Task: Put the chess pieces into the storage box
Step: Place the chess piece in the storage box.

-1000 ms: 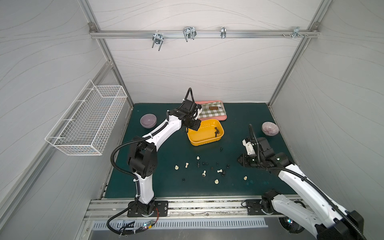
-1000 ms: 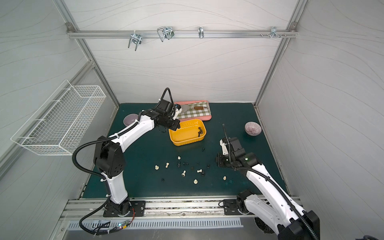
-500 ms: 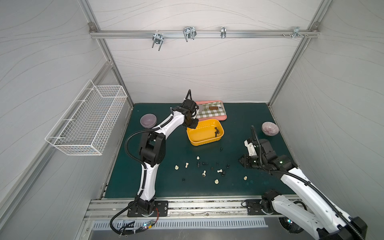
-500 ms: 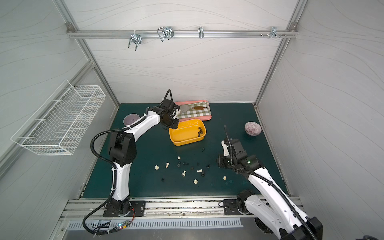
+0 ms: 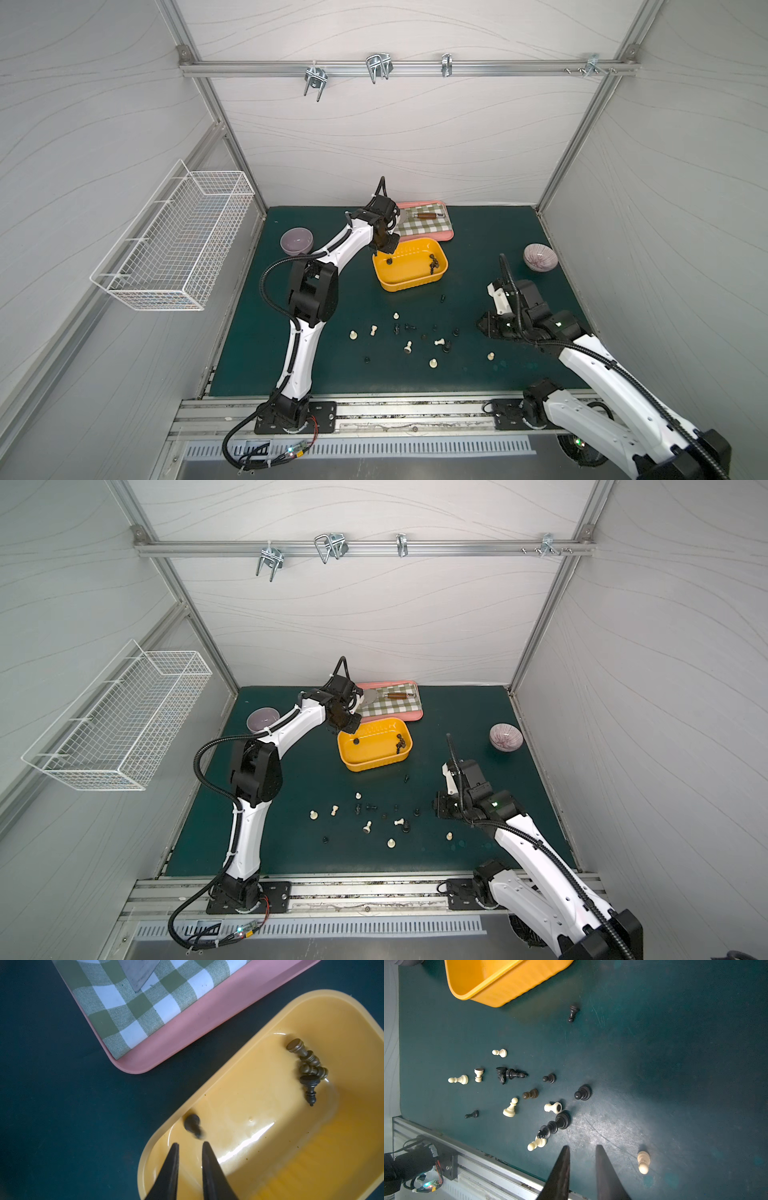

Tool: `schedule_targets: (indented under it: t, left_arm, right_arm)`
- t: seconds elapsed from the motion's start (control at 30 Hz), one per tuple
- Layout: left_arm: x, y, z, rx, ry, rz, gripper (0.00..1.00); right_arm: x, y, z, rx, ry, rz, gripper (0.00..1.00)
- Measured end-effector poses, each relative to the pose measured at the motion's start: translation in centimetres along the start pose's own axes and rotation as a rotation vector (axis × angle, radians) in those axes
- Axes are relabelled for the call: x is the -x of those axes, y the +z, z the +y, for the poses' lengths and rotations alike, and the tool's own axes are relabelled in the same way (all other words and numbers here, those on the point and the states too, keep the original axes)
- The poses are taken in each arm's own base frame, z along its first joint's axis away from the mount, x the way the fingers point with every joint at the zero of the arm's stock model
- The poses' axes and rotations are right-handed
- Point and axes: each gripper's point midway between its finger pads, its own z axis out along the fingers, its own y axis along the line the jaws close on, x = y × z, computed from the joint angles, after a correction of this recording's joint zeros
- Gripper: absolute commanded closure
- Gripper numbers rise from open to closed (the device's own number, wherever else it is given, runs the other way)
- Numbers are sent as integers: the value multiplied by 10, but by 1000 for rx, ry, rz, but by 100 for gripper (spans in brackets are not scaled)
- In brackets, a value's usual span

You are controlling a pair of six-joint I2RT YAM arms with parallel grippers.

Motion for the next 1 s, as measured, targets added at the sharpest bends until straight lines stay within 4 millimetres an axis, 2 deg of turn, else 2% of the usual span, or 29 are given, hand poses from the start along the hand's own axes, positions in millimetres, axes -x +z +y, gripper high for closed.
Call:
schedule_targets:
  t: [0.37,0.57,0.73,1.0]
  left_arm:
    - [-2,0,2,10,5,0,70]
    - [-24,-2,0,3,-11,33,70]
    - [-30,-19,-4,-13,-26,13,69]
    - [-13,-55,-12,-54,-45,-95,69]
  right_arm:
    - [1,-6,3,14,-6,-23,75]
    - [1,-9,4,22,-4,-33,76]
    - [-2,-6,5,18,-8,-14,76]
    - [-10,10,-2,-38,-6,60,73]
